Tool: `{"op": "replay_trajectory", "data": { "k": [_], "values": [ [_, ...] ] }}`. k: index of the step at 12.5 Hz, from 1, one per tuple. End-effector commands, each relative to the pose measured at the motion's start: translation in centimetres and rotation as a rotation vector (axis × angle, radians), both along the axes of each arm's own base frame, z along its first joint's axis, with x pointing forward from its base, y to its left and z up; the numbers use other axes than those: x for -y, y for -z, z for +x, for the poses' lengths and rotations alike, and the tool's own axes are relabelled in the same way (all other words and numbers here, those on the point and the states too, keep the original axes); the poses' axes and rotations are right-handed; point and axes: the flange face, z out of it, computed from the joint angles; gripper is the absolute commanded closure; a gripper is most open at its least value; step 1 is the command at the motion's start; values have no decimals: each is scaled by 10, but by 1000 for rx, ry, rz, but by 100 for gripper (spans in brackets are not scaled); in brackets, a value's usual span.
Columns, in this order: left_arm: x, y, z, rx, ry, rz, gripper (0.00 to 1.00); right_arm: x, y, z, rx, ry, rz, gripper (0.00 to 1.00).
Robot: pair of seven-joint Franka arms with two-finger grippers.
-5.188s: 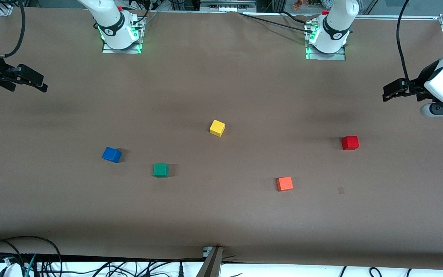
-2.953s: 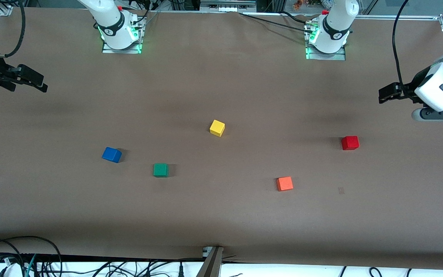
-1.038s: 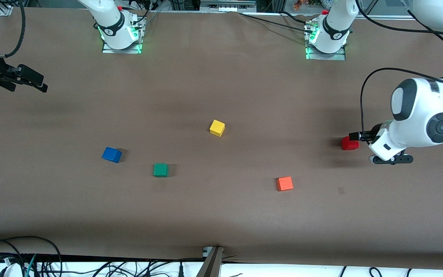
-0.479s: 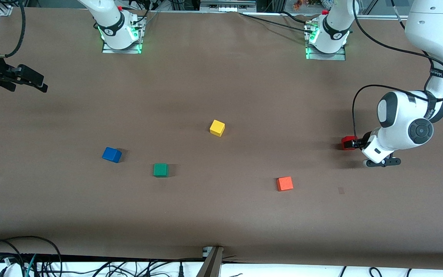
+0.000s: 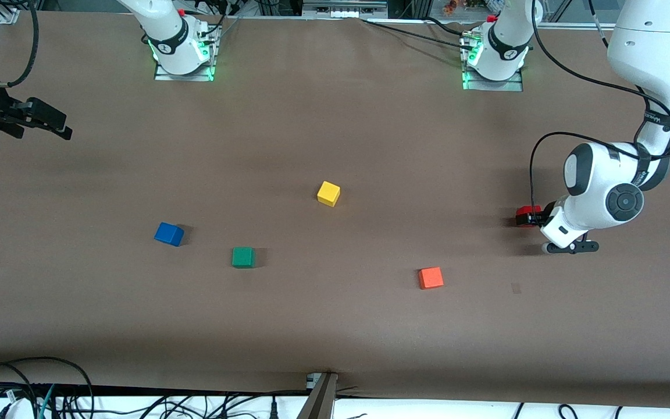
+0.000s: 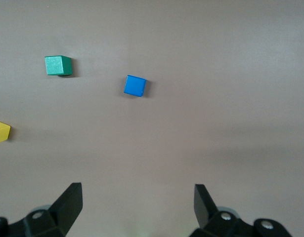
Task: Pass red block to right arm, stack on blue
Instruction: 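Close the left gripper on the red cube, then lift the red cube with the left gripper while the right gripper approaches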
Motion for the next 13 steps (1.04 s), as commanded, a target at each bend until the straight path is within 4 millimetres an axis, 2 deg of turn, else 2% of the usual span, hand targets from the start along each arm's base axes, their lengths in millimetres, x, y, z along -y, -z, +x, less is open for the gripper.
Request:
{"op": "replay_trajectory", "data": {
  "k": [1, 5, 6, 8, 10, 13],
  "values": [
    [0, 1, -1, -5, 49, 10, 52, 0, -4, 2, 1, -5, -10, 0],
    [0, 2, -2, -12, 91, 1, 96, 0, -5, 2, 3, -3, -10, 0],
    [0, -1, -1, -10, 104, 0, 100, 0, -4, 2, 1, -3, -10, 0],
    [-7, -14, 3, -10, 184, -15, 100, 0, -4, 2, 1, -5, -10, 0],
    [-14, -38, 11, 13, 267, -38, 100, 0, -4, 2, 1, -2, -10, 0],
    [-3, -89, 21, 67, 295, -21, 100, 0, -4, 2, 1, -2, -7, 0]
  ]
}}
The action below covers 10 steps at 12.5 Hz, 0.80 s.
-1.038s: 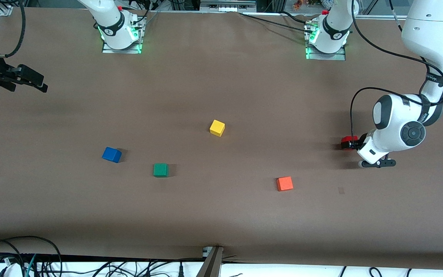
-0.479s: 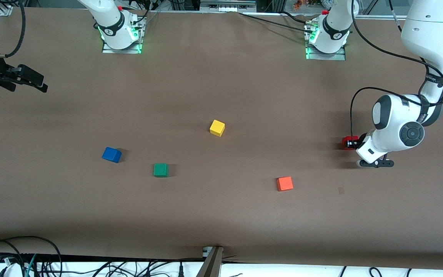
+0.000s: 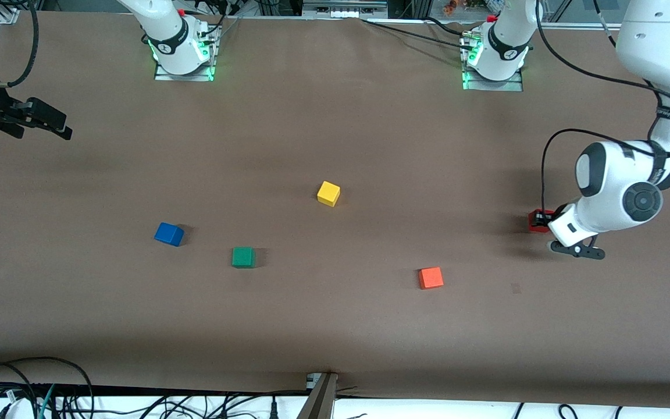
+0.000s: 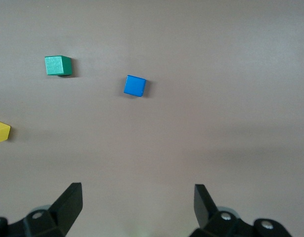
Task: Pass red block to right arm, stack on blue
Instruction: 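Lift the red cube with the left gripper while the right gripper approaches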
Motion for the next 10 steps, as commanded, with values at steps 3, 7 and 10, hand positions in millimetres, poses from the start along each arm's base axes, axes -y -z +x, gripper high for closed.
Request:
{"op": "replay_trajectory", "data": {
  "k": [3, 7, 10],
  "values": [
    [35, -93, 21, 34, 90, 4, 100, -4, -1, 2, -18, -4, 25, 0],
    [66, -152, 38, 36, 191, -26, 100, -37, 37, 1, -200, -30, 153, 0],
    [102, -177, 37, 19, 236, -151, 100, -69, 77, 15, -328, -28, 421, 0]
  ]
}}
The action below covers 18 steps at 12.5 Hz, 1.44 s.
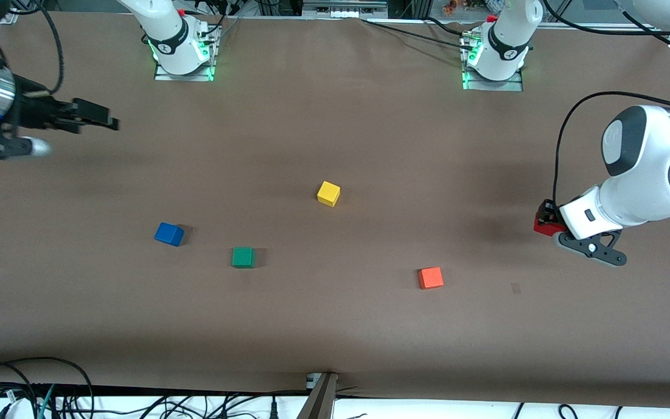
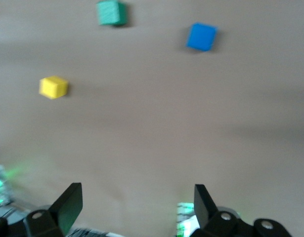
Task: Pass red block to right arm, stack on blue
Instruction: 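Lift the red cube with the left gripper while the right gripper approaches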
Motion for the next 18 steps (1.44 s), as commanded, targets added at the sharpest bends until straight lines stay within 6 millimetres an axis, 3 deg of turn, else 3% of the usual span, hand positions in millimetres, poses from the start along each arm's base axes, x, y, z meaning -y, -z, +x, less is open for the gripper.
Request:
{"op": "replay_trajectory", "data": {
  "k": [1, 6, 8, 13, 15, 18],
  "values": [
    [30, -22, -1, -30, 84, -119, 100, -27, 35, 13, -151, 8, 231, 0],
    [94, -41, -1, 1, 207, -487, 100, -79, 121, 55, -413, 161, 791, 0],
    [107, -31, 4, 12, 258, -651, 100, -113, 139, 67, -430, 229, 901, 0],
    [157, -13, 8, 101, 372, -965, 100, -225, 157, 67, -371, 380, 989, 0],
    [184, -8, 6, 179, 462, -1105, 100, -253, 156, 63, -345, 422, 1002, 0],
    [208, -14, 3, 302, 582, -1173, 100, -284, 154, 62, -302, 545, 1059, 0]
  ]
}}
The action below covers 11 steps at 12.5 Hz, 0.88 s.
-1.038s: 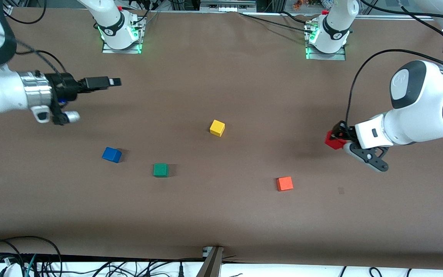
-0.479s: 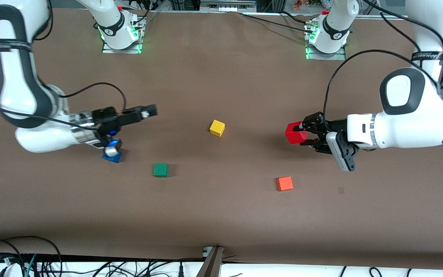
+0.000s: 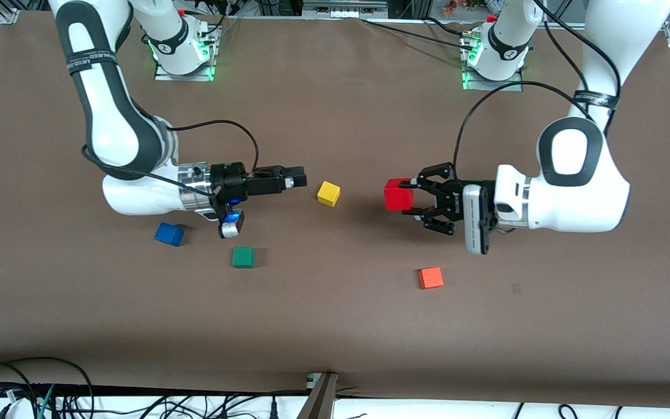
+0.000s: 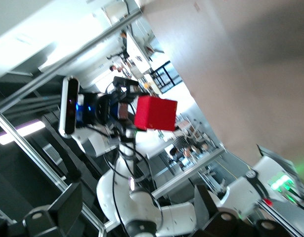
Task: Pass red block to right arm, stack on blue
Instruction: 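Carry the red cube toward the right gripper and close the right gripper on it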
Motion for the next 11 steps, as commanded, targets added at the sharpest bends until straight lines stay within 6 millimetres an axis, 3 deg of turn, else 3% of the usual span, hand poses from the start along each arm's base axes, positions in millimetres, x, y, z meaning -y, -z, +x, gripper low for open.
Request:
{"op": "replay_trajectory", "data": {
  "k": [1, 5, 9, 11],
  "values": [
    [19, -15, 3, 88, 34, -93, 100, -20, -5, -3, -19, 85, 48, 0],
    [30, -26, 4, 227, 46, -257, 100, -43, 3, -13, -32, 94, 31, 0],
    [40, -27, 1, 219, 52, -270, 100, -46, -4, -11, -23, 106, 62, 0],
    [51, -25, -2, 189, 38, -307, 100, -58, -9, -17, -28, 119, 105, 0]
  ]
}}
